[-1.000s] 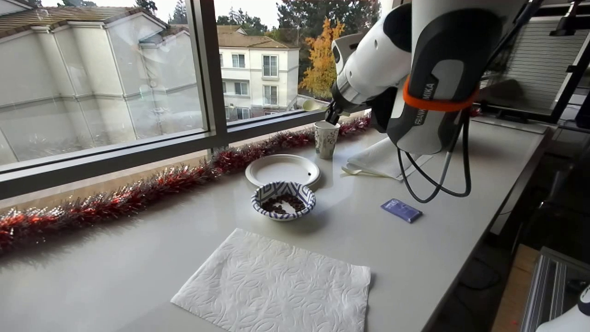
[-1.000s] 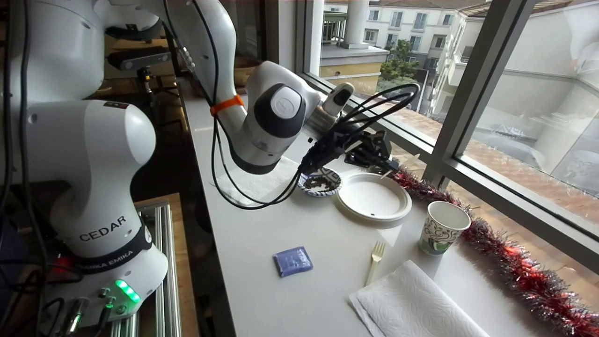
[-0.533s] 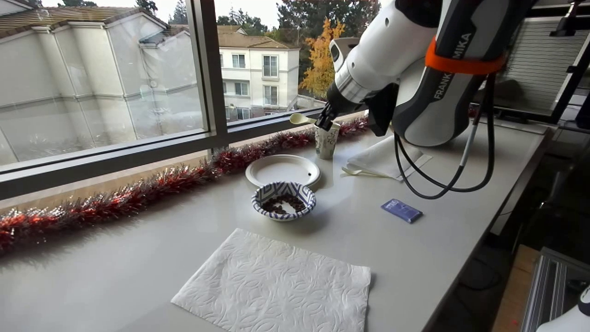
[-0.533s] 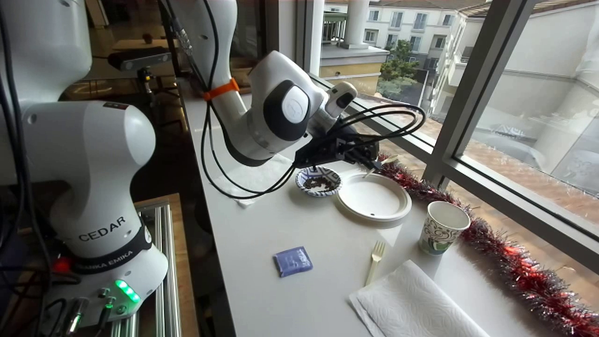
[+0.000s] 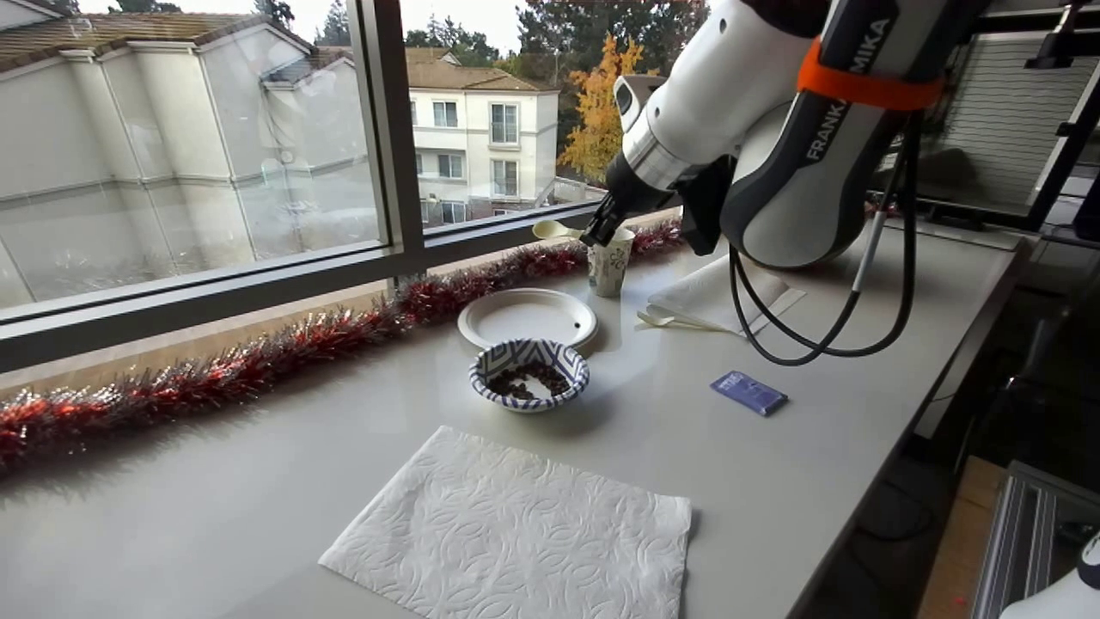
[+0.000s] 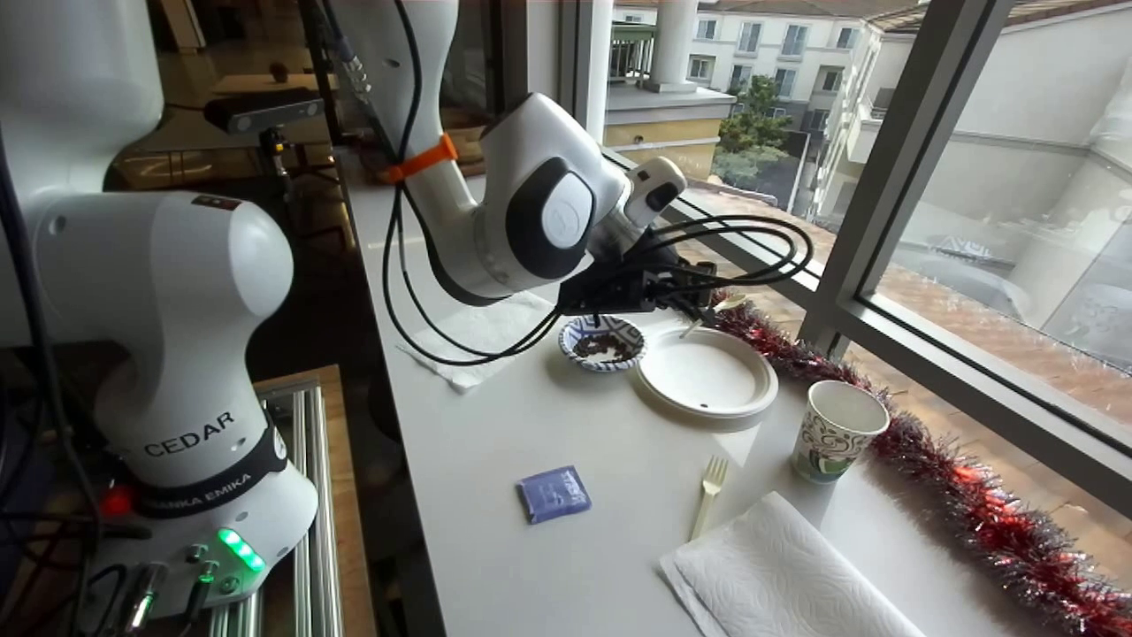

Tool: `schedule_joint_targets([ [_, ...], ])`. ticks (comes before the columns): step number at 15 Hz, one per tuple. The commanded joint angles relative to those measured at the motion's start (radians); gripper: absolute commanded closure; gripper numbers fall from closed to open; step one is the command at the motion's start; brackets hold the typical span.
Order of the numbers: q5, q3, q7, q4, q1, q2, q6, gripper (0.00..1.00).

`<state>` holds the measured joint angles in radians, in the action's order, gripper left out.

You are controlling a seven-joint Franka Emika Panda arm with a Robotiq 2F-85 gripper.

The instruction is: Use the white spoon to place the contents in the bowl into the coffee cup on the right.

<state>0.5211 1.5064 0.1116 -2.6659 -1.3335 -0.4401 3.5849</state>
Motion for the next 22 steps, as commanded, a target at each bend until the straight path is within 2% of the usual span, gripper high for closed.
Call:
schedule_joint_targets([
  [1,-0.109,-0.168,-0.172,-0.001,0.101,0.179,-0.094,0.97],
  [2,-0.132,-0.229,-0.193,0.003,0.143,0.191,-0.114,0.97],
  [3,-0.132,-0.313,-0.207,0.006,0.209,0.242,-0.153,0.97],
  [6,-0.163,-0.545,-0.219,0.021,0.413,0.289,-0.207,0.97],
  [7,-0.036,-0.578,-0.095,0.032,0.470,0.287,-0.212,0.97],
  [11,0.058,-0.839,0.018,0.038,0.759,0.290,-0.199,0.97],
  [13,0.108,-0.961,0.105,0.060,0.904,0.222,-0.135,0.97],
  [17,0.183,-1.142,0.250,0.171,1.152,0.065,-0.043,0.97],
  [22,0.250,-1.325,0.318,0.339,1.396,-0.049,-0.068,0.97],
])
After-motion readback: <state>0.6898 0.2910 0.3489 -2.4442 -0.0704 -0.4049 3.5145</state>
